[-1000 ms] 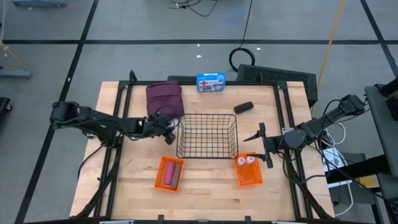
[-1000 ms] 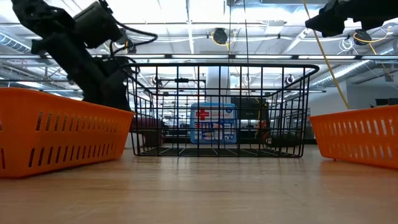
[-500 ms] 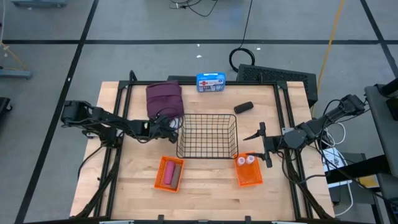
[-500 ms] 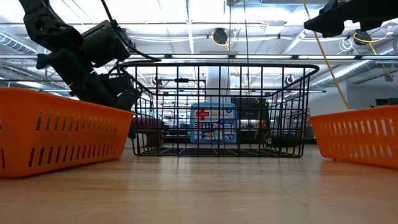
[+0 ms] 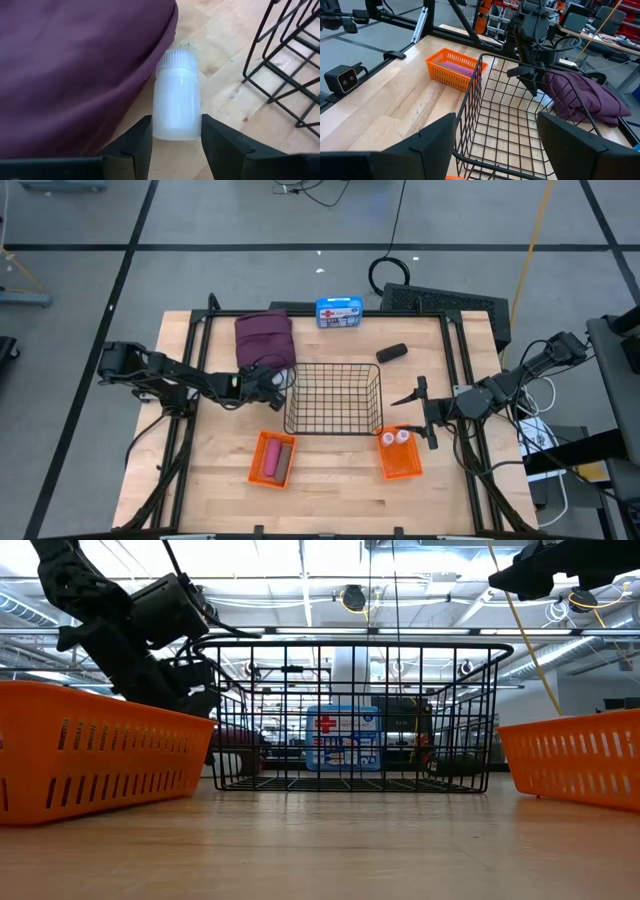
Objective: Pick & Place Medicine items
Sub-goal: Put the white pill bottle into the right orange basket
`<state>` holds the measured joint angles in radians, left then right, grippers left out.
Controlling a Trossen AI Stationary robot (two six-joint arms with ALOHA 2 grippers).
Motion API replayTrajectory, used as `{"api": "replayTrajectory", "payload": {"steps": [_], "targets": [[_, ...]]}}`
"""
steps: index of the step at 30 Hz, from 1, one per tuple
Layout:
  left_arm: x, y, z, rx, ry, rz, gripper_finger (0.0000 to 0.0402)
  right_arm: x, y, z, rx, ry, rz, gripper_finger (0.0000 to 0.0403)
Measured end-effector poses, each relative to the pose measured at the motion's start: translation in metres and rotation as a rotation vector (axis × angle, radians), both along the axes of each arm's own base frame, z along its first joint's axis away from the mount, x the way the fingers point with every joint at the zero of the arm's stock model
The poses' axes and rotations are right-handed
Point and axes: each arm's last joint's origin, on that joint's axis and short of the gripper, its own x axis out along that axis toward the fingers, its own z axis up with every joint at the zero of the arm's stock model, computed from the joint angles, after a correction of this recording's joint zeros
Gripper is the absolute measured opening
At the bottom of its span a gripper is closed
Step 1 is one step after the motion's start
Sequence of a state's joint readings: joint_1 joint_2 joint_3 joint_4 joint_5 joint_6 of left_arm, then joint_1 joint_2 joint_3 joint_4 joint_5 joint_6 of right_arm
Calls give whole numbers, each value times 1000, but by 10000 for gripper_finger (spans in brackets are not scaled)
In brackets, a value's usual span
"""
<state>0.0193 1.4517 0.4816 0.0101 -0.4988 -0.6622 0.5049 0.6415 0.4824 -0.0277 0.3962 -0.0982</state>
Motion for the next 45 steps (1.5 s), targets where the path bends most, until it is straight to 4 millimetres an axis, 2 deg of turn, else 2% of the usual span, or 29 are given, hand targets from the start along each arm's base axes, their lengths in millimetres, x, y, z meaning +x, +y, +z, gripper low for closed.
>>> {"api": "replayTrajectory", "payload": {"steps": [5,8,16,18,23,29,32,35,40,45], "targets": [[-1,0,-1,10,21,-16,158,0,0,0,0,0,0,265],[-1,0,0,9,19,-15,142,0,0,0,0,0,0,265],[-6,-7,15,-12,-27,-54,24,0,0,0,0,1,1,265],[-8,-9,20,-15,-42,-62,7,0,0,0,0,2,3,265],[-4,-10,26,9,-66,-152,46,0,0,0,0,3,4,265],[-3,-6,27,-6,-80,-158,140,0,0,0,9,1,2,265],[-3,-5,26,-2,-39,-255,181,0,0,0,7,1,1,265],[-4,-5,25,80,40,-362,211,0,0,0,3,0,2,265],[-2,0,25,207,112,-478,231,0,0,0,1,0,2,265],[3,5,19,179,105,-589,226,0,0,0,4,0,1,265]]}}
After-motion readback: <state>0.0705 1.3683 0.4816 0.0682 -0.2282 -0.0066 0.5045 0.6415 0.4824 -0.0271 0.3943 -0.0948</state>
